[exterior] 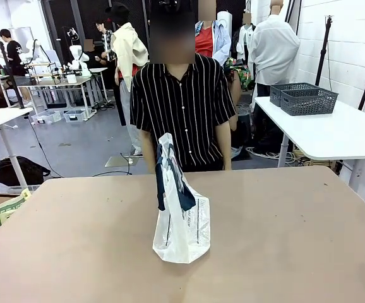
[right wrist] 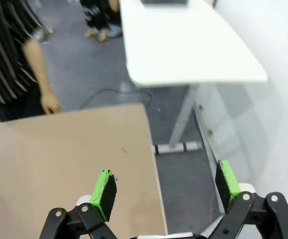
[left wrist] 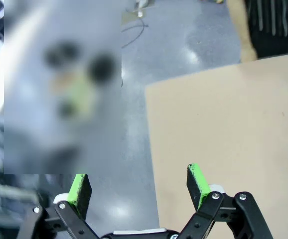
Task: Transfer purchased items from the store into the shopping bag.
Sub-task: Open the Reusable shopping bag in the center of the table.
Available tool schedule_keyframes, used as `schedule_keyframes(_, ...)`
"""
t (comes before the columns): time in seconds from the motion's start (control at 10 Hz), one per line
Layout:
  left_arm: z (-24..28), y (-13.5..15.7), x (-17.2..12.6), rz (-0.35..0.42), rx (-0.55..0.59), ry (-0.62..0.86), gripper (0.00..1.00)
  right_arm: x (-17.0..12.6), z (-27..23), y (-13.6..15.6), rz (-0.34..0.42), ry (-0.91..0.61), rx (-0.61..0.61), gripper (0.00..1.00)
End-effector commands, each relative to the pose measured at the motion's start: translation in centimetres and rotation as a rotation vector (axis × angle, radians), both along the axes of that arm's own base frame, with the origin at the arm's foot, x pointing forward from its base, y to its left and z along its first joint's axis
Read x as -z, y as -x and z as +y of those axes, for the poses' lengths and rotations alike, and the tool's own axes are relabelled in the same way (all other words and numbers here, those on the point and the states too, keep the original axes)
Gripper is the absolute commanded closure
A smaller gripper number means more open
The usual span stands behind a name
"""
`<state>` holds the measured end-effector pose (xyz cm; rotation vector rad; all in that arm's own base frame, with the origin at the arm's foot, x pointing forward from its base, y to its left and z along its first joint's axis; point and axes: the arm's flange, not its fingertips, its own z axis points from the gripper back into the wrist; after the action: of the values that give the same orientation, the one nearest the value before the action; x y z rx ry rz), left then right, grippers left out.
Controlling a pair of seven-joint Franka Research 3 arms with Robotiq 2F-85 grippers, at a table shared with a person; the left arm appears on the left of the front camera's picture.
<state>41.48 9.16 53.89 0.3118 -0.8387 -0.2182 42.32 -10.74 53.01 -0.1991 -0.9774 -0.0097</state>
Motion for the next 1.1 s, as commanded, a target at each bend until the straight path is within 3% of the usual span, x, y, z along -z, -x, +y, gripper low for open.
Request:
schedule_keyframes(0.0,-5.8,-7.5,-5.7,-0.064,0.254,-0.16,0.0,-7.2,6.8,-2.5,-0.049,0.032,-0.186,0.0)
schedule_keyframes(0.2,-15.2,-15.0,-8.8,-0.009,0.528,-0.21,0.0,-11.4,14.9,-3.0,-0.037,-0.011,-0.37,0.0)
schedule_keyframes(0.4,-24.4,-19.2,-7.1,0.017,0.691,-0.126,0.0,-13.2,23.1,-3.1,0.01,-0.092,-0.56,0.0)
schedule_keyframes(0.5,-27.8,-20.0,-5.7,0.051,0.73,-0.11,0.0,-12.8,27.5,-3.2,0.063,-0.056,-0.663,0.0)
schedule_keyframes(0.7,-30.2,-19.8,-4.0,0.047,0.702,-0.046,0.0,-11.5,31.9,-3.0,0.141,-0.003,-0.754,0.0)
schedule_keyframes(0.8,-31.8,-19.3,-3.1,0.018,0.725,-0.098,0.0,-12.3,31.4,-1.4,0.043,-0.071,-0.649,0.0)
schedule_keyframes(1.0,-31.8,-19.3,-3.1,0.018,0.725,-0.098,0.0,-12.3,31.4,-1.4,0.043,-0.071,-0.649,0.0)
